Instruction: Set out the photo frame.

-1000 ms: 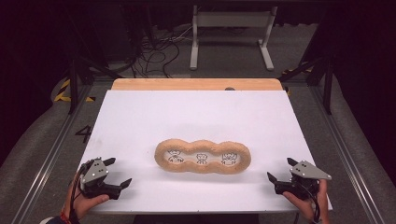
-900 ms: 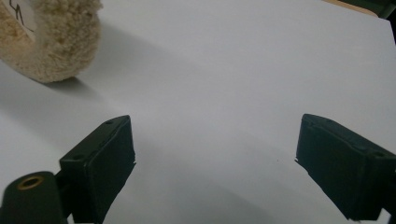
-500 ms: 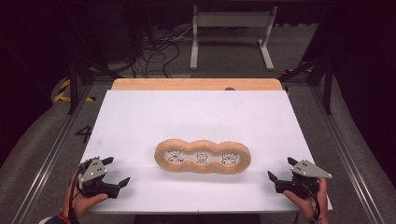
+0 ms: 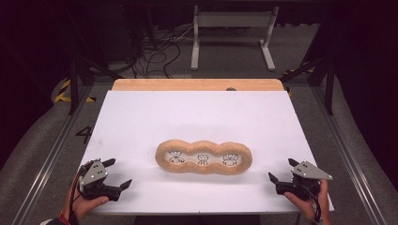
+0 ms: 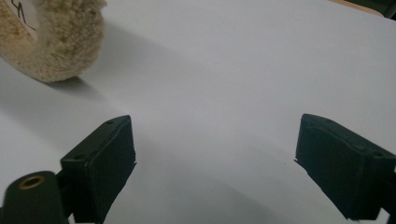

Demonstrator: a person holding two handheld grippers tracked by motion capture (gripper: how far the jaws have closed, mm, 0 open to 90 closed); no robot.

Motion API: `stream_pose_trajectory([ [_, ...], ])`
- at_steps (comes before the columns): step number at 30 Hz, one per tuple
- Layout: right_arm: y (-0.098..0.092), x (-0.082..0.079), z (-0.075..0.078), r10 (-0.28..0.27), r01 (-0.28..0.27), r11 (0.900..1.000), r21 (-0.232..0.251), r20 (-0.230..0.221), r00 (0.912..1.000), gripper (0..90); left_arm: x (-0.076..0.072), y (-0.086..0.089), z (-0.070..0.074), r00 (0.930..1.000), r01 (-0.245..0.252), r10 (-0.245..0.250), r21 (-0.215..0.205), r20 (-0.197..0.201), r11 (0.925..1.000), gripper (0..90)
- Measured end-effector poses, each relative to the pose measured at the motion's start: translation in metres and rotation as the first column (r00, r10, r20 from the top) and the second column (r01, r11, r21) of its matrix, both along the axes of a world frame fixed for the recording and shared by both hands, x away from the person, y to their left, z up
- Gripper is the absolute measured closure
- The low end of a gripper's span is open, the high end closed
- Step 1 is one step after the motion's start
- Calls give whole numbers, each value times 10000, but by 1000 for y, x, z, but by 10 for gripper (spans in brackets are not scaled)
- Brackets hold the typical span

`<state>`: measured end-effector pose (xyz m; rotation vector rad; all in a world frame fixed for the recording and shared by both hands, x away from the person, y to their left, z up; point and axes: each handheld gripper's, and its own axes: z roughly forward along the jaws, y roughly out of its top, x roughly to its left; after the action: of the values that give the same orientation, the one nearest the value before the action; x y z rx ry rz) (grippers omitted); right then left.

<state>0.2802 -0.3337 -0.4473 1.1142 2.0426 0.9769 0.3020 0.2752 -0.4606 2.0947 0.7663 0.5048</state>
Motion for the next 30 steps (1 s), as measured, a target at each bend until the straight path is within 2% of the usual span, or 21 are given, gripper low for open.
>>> stream_pose_trajectory([
  [7,-3,0,0,-256,256,9997,-34,56,9997,117,1,-3,-1,10000,29,-29,325,-3,9995,60],
  [20,-3,0,0,-379,379,9992,-107,60,9993,116,1,-3,-2,10000,-13,13,405,-3,9992,60],
  [23,-3,0,1,-394,395,9992,-117,84,9992,116,1,-4,-1,10000,-35,32,551,47,9985,60],
  [30,-6,1,-1,-713,712,9972,-226,-31,9974,117,2,-5,-1,10000,-45,43,558,47,9984,60],
])
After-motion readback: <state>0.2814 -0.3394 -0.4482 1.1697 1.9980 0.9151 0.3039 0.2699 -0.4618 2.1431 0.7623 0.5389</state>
